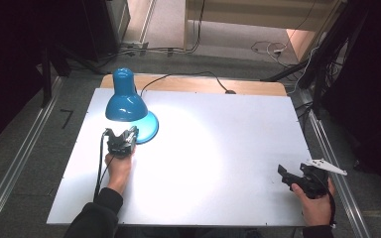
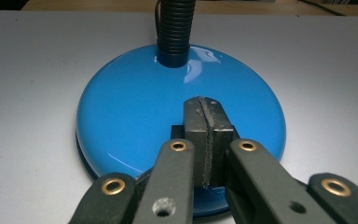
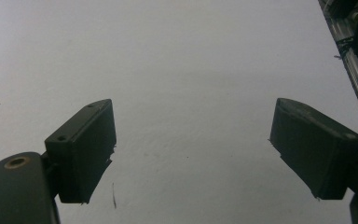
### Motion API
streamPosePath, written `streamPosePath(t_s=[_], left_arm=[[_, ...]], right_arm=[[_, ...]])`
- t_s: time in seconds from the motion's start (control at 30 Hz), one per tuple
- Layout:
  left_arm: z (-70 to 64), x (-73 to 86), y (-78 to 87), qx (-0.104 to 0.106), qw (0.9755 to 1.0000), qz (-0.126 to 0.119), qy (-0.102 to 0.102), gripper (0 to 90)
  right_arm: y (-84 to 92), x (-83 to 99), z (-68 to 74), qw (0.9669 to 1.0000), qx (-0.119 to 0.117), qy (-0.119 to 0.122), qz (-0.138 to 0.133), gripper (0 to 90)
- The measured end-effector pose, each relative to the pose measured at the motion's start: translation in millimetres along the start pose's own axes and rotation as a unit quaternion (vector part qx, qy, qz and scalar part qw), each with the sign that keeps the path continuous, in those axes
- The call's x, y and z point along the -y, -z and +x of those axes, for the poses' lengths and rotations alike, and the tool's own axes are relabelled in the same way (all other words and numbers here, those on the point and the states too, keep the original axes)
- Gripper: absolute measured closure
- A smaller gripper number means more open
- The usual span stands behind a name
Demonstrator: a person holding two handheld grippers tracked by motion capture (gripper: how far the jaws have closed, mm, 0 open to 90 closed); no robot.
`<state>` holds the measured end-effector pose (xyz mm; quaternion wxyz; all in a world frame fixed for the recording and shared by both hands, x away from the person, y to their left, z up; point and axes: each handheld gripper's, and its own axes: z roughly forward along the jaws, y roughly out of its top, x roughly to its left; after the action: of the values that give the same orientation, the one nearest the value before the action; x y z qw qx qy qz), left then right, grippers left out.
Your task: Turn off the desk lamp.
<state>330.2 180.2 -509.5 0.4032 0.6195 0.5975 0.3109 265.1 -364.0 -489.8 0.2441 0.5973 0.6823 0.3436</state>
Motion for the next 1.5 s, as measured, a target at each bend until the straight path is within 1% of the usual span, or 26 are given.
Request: streamPosePath(t_s=[0.03, 0.13, 0.2, 0.33, 0.43, 0.6, 0.77, 0.83, 0.9, 0.97, 1.2, 1.33, 1.43, 1.47, 1.5], left_arm=[[-0.5, -0.2, -0.4, 0.001, 1.0, 0.0, 0.001, 90.0], [-3.3, -0.5, -1.0, -0.005, 1.0, -0.001, -0.008, 90.0], [-2.4, -0.7, -0.9, -0.003, 1.0, 0.0, -0.006, 90.0], [-3.4, -0.3, -1.1, -0.006, 1.0, -0.001, -0.008, 90.0], [-1.9, -0.5, -1.0, -0.001, 1.0, 0.0, -0.004, 90.0], [-2.1, -0.4, -1.3, -0.002, 1.0, -0.001, -0.007, 90.0], [-0.4, -1.3, -2.0, -0.003, 1.0, 0.0, -0.005, 90.0], [0.7, -0.9, -4.9, -0.009, 1.0, -0.002, -0.002, 90.0], [2.5, -1.7, -6.2, -0.007, 1.0, -0.002, 0.005, 90.0], [1.7, -1.8, -6.5, -0.009, 1.0, -0.002, 0.002, 90.0], [2.8, -2.5, -6.9, -0.004, 0.9999, -0.002, 0.009, 90.0], [2.6, -2.9, -7.5, -0.011, 0.9999, -0.004, 0.003, 90.0], [6.7, -3.3, -7.9, -0.016, 0.9998, -0.005, 0.009, 90.0], [7.8, -3.2, -7.9, -0.021, 0.9997, -0.003, 0.009, 90.0], [9.2, -2.7, -8.0, -0.02, 0.9997, -0.003, 0.009, 90.0]], right_arm=[[-0.1, 0.0, 0.0, 1.0, 0.0, 0.0, 0.0, 13.1], [0.1, 0.0, 0.1, 1.0, 0.0, 0.0, 0.0, 13.1], [0.1, 0.1, 0.0, 1.0, 0.0, 0.0, 0.0, 13.1], [0.0, 0.3, 0.0, 1.0, -0.001, -0.001, 0.0, 13.1], [0.2, 0.3, 0.3, 1.0, -0.001, -0.001, 0.0, 13.1], [0.1, 0.3, 0.2, 1.0, -0.001, 0.0, 0.0, 13.1], [0.2, 0.3, 0.4, 1.0, -0.002, 0.0, 0.0, 13.1], [0.2, 0.4, 0.5, 1.0, -0.002, -0.001, 0.0, 13.1], [0.3, 0.4, 0.3, 1.0, -0.002, -0.001, 0.0, 13.1], [0.1, 0.5, -0.1, 1.0, -0.001, -0.002, 0.0, 13.1], [-0.4, 0.8, 0.0, 1.0, -0.002, -0.003, 0.002, 13.1], [-1.2, 0.8, -0.3, 1.0, -0.002, -0.004, 0.004, 13.1], [-1.5, 0.7, -0.8, 1.0, -0.002, -0.004, 0.004, 13.1], [-1.4, 0.7, -0.9, 1.0, -0.002, -0.005, 0.003, 13.1], [-1.4, 0.8, -1.2, 1.0, -0.003, -0.005, 0.003, 13.1]])
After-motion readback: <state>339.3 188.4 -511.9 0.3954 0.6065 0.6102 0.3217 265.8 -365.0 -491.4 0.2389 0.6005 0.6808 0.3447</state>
